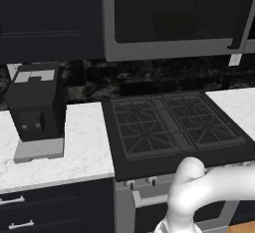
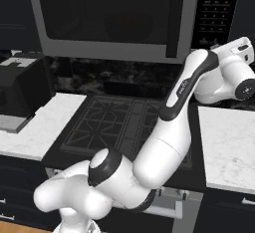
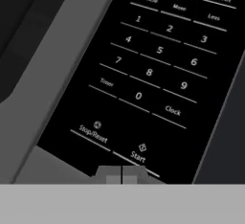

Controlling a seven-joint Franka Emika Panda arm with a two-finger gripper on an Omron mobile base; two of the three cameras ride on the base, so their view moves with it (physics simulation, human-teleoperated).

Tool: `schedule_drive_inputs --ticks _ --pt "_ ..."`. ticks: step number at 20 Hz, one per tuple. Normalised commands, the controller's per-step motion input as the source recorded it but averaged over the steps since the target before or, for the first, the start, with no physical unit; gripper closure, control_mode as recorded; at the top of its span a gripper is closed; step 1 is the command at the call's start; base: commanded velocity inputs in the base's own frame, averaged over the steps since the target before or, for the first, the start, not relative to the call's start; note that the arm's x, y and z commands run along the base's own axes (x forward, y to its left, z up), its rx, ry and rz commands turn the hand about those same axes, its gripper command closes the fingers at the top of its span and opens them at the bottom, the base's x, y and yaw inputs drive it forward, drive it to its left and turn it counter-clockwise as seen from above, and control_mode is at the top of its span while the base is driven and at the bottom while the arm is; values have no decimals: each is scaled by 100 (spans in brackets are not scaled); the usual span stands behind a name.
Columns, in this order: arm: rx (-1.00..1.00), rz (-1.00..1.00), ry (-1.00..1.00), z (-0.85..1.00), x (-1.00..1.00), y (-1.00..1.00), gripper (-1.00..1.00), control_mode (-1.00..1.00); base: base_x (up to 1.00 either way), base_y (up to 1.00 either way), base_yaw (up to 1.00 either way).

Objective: Open the microwave, place the bowl with waffle inside the microwave, then close the microwave door and turn it on.

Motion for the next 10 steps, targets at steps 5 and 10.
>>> schedule_drive_inputs --ticks 5,10 --pt "0 0 0 4 30 -7 100 -100 0 0 0" --pt "0 0 0 14 5 -20 100 -100 0 0 0"
